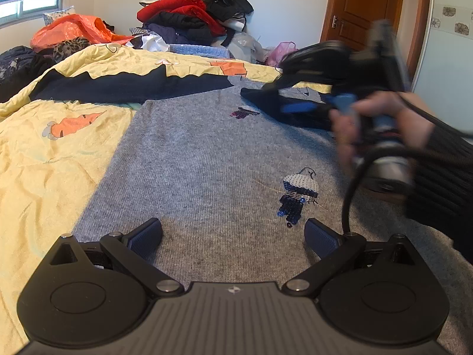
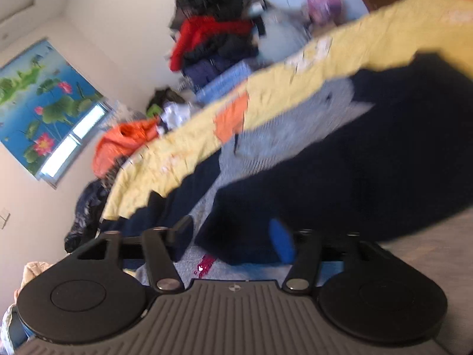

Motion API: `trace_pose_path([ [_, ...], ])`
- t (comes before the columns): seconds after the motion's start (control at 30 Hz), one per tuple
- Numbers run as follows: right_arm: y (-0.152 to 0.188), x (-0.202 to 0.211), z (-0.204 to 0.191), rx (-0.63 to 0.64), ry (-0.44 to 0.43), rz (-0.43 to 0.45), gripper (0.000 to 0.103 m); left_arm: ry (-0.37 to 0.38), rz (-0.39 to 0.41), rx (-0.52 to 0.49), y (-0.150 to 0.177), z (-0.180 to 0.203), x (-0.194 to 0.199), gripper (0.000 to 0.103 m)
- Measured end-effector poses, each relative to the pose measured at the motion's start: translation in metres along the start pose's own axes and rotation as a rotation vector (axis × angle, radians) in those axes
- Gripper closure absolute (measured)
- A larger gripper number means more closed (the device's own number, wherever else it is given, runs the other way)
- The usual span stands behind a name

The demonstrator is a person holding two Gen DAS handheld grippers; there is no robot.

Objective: Fold small clothes
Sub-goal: 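Carry the navy sleeve across the sweater body with the right tool and release, then close the left tool on the other navy sleeve cuff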

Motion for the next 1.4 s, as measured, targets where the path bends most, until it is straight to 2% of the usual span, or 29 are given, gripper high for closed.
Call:
trace_pose_path([
  [0.13, 0.0, 0.061, 0.028, -0.014, 0.019, 0.069, 0.033, -0.003, -0.004, -0.009, 0.0, 0.001, 0.0, 0.0],
  [0.27, 0.013, 0.104, 0.05, 0.047, 0.142, 0.148, 0.031, -0.014, -0.026, -0.057, 0.0, 0.007, -0.004, 0.0],
  [0.33, 0.02, 0.109, 0.061, 0.031, 0.162, 0.146, 0.031, -0.022, -0.048, -0.106, 0.0, 0.012, -0.007, 0.0],
  [0.37, 0.02, 0.113, 0.065, -0.009, 0.143, 0.157, 0.031, -0.025, -0.058, -0.127, 0.0, 0.014, -0.008, 0.0],
  [0.4, 0.019, 0.115, 0.067, -0.028, 0.132, 0.174, 0.026, -0.02, -0.068, -0.136, -0.001, 0.014, -0.007, 0.0],
  [0.47, 0.022, 0.116, 0.072, -0.045, 0.132, 0.193, 0.024, -0.012, -0.083, -0.119, -0.007, 0.011, -0.006, 0.0],
  [0.57, 0.022, 0.117, 0.074, -0.056, 0.115, 0.2, 0.024, 0.009, -0.033, -0.091, -0.035, 0.009, -0.003, 0.0],
  [0.67, 0.022, 0.116, 0.074, -0.059, 0.096, 0.201, 0.021, 0.077, 0.027, -0.007, -0.076, 0.008, -0.016, 0.0],
  [0.73, 0.021, 0.116, 0.073, -0.055, 0.089, 0.201, 0.02, 0.17, 0.017, 0.128, -0.096, 0.0, -0.04, 0.0],
  [0.77, 0.021, 0.116, 0.073, -0.056, 0.085, 0.201, 0.019, 0.191, 0.007, 0.207, -0.101, -0.005, -0.054, 0.0],
  [0.87, 0.021, 0.116, 0.074, -0.059, 0.076, 0.203, 0.018, 0.215, -0.078, 0.388, -0.105, -0.014, -0.104, 0.0],
  [0.93, 0.021, 0.116, 0.074, -0.057, 0.071, 0.201, 0.018, 0.208, -0.143, 0.47, -0.102, -0.014, -0.136, 0.0],
  [1.03, 0.02, 0.115, 0.074, -0.053, 0.061, 0.197, 0.015, 0.179, -0.161, 0.523, -0.097, -0.012, -0.166, 0.0],
  [1.17, 0.02, 0.114, 0.075, -0.056, 0.051, 0.201, 0.014, 0.162, -0.116, 0.513, -0.1, -0.003, -0.186, 0.001],
  [1.2, 0.02, 0.113, 0.075, -0.057, 0.047, 0.203, 0.014, 0.165, -0.111, 0.502, -0.102, 0.0, -0.189, 0.008],
  [1.27, 0.02, 0.113, 0.076, -0.061, 0.044, 0.207, 0.013, 0.156, -0.122, 0.458, -0.104, 0.008, -0.197, 0.05],
  [1.3, 0.02, 0.113, 0.076, -0.062, 0.042, 0.208, 0.013, 0.14, -0.149, 0.424, -0.104, 0.012, -0.203, 0.08],
  [1.33, 0.02, 0.113, 0.076, -0.063, 0.041, 0.21, 0.013, 0.12, -0.179, 0.391, -0.105, 0.014, -0.207, 0.086],
  [1.4, 0.02, 0.113, 0.076, -0.064, 0.039, 0.211, 0.013, 0.112, -0.162, 0.346, -0.106, 0.018, -0.208, 0.089],
])
Point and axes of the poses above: each gripper's, at about its wrist camera, not at the fingertips, and x roughly against the way its jaws point, z to its right, y to its underside, the point moved 1 cm from there along -x, roughly the way its jaws point, and after that the axes turned 12 degrees about z, right-handed, at the moved point
